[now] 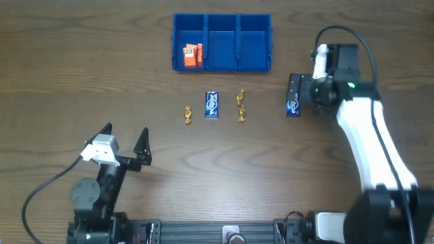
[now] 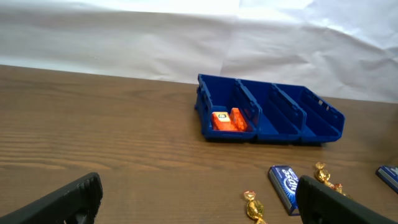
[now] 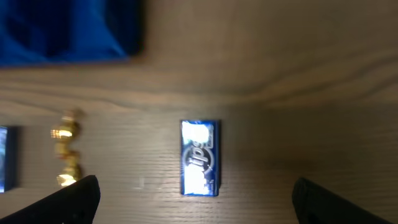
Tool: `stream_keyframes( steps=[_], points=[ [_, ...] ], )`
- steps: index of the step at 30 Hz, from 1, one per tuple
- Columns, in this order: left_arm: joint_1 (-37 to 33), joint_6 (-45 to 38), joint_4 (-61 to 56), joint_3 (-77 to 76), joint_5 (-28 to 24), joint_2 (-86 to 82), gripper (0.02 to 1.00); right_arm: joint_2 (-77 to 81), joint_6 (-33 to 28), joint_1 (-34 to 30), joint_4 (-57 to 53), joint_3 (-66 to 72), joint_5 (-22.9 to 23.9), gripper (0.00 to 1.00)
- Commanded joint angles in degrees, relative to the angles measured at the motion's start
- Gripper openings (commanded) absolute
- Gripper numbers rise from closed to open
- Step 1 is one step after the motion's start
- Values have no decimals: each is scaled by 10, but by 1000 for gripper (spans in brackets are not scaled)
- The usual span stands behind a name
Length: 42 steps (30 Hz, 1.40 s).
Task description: Sort Candies Into Trays
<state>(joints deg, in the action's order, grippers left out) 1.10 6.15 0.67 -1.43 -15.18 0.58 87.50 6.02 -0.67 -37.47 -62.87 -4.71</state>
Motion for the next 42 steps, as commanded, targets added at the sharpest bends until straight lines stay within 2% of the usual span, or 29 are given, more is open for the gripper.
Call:
stream_keyframes(
  steps=[1,4,9,23,28,30,33,36,42],
  points=[
    [-3,3,21,12,-23,-4,998,85,-1,12,9,-13,11,998],
    [-3,3,21,12,-23,-4,998,120,2,21,29,-13,16,998],
    [-3,3,21,12,-23,-4,998,161,14,41,47,-14,61,998],
    [-3,3,21,12,-23,-4,996,193,14,51,50,-14,62,1000],
    [-3,3,21,12,-23,-4,998,193,14,51,51,-14,64,853],
    [-3,2,21,12,-23,-4,998,193,14,51,52,-14,64,717],
    [-3,3,21,12,-23,-4,998,193,14,51,53,-14,64,577],
    [-3,3,21,12,-23,-4,998,193,14,51,52,-14,64,524],
    [-3,3,21,12,-23,-4,998,193,14,51,52,-14,71,487]
  ],
)
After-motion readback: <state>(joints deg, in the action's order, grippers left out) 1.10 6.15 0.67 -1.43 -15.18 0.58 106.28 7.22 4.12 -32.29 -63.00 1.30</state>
